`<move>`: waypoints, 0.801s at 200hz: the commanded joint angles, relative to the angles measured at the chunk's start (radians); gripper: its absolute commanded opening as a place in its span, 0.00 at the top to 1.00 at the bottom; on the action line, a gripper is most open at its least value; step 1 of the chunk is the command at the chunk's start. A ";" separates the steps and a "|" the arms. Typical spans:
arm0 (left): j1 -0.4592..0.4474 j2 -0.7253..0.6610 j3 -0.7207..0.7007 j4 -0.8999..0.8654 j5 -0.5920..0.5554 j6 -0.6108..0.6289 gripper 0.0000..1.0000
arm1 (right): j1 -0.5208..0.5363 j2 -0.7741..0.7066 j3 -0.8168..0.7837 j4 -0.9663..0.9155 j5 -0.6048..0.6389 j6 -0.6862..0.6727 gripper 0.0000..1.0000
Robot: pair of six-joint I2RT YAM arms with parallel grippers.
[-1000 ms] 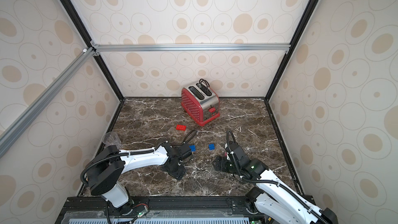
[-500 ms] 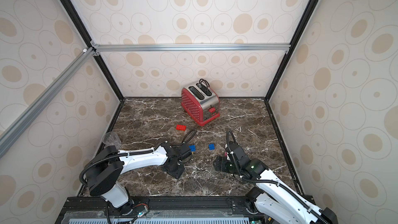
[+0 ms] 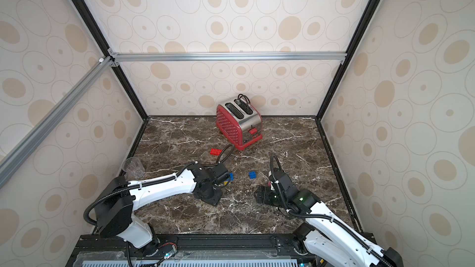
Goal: Assemble a carrot with lego
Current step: Pick up the lego brick from the center of the board, then assemble the lego brick with the lego brick.
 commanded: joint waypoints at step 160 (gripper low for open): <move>0.065 0.296 0.546 -0.210 -0.129 -0.505 0.56 | -0.005 -0.028 -0.018 0.027 0.036 0.012 0.17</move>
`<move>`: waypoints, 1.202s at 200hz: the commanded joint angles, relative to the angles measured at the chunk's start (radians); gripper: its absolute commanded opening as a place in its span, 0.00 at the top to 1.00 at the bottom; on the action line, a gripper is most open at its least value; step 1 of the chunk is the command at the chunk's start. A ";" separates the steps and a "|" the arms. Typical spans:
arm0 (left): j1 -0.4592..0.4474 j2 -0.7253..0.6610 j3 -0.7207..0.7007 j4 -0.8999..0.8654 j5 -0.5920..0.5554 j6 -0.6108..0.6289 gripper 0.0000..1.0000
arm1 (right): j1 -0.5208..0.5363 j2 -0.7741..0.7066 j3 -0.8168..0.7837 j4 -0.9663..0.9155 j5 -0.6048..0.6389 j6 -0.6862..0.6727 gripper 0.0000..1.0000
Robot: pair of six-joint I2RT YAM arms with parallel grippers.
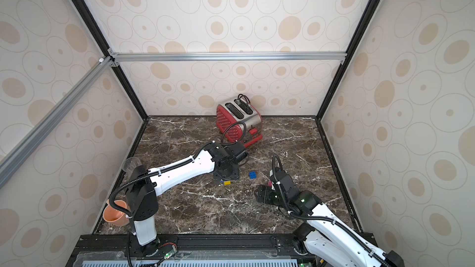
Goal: Assemble a carrot with lego
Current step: Assemble the lego brick with the lego brick.
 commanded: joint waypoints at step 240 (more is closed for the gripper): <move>0.082 0.149 0.109 -0.100 0.032 -0.016 0.60 | -0.026 0.093 -0.008 0.069 -0.025 -0.033 0.17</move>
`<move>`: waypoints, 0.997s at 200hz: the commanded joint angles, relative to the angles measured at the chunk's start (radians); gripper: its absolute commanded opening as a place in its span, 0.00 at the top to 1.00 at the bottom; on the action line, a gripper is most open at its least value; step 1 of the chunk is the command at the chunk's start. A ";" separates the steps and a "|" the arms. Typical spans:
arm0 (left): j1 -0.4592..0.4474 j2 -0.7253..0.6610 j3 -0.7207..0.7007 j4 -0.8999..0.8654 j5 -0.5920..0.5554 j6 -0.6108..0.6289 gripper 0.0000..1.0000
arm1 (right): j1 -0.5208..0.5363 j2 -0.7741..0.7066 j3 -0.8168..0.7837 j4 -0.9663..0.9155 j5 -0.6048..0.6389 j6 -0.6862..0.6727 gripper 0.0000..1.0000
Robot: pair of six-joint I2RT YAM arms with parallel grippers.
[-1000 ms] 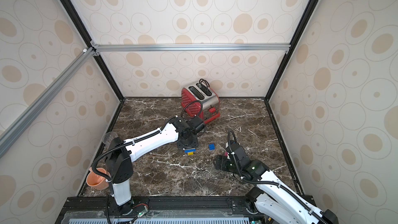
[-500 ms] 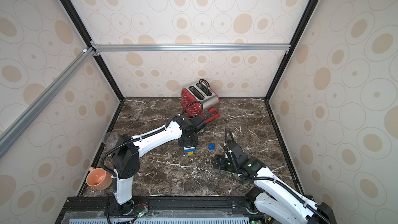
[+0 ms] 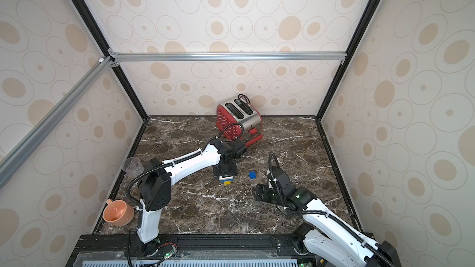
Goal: Assemble a carrot with lego
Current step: Assemble the lego brick with the lego brick.
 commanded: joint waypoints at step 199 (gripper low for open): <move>0.019 0.043 0.055 -0.068 -0.010 0.030 0.61 | -0.044 0.017 -0.023 0.029 -0.031 -0.014 0.17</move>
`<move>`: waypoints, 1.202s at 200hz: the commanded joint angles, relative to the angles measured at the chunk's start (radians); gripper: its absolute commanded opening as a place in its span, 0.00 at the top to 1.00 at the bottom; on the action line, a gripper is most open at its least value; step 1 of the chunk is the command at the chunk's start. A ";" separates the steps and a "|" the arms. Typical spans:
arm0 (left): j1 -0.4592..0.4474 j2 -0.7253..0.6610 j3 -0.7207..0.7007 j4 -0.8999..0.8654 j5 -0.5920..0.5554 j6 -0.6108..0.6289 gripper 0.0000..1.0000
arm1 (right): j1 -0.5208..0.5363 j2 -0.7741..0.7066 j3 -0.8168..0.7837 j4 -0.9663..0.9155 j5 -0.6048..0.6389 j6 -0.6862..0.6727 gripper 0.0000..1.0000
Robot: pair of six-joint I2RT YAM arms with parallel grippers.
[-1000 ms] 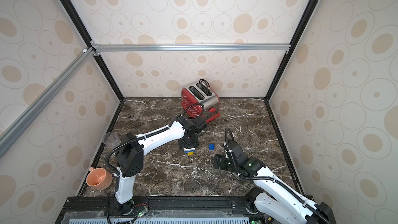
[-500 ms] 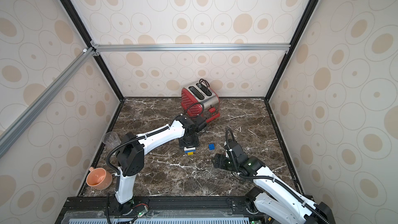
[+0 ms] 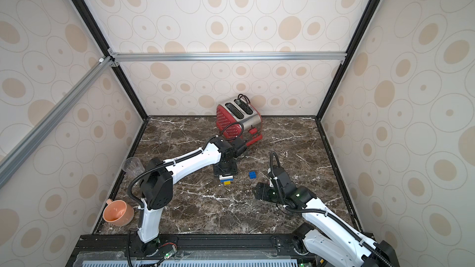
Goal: Assemble a carrot with lego
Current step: Assemble the lego brick with the lego brick.
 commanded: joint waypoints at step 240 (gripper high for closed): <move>0.023 0.067 0.065 -0.067 0.012 0.013 0.63 | -0.038 0.021 -0.012 0.012 -0.028 -0.022 0.17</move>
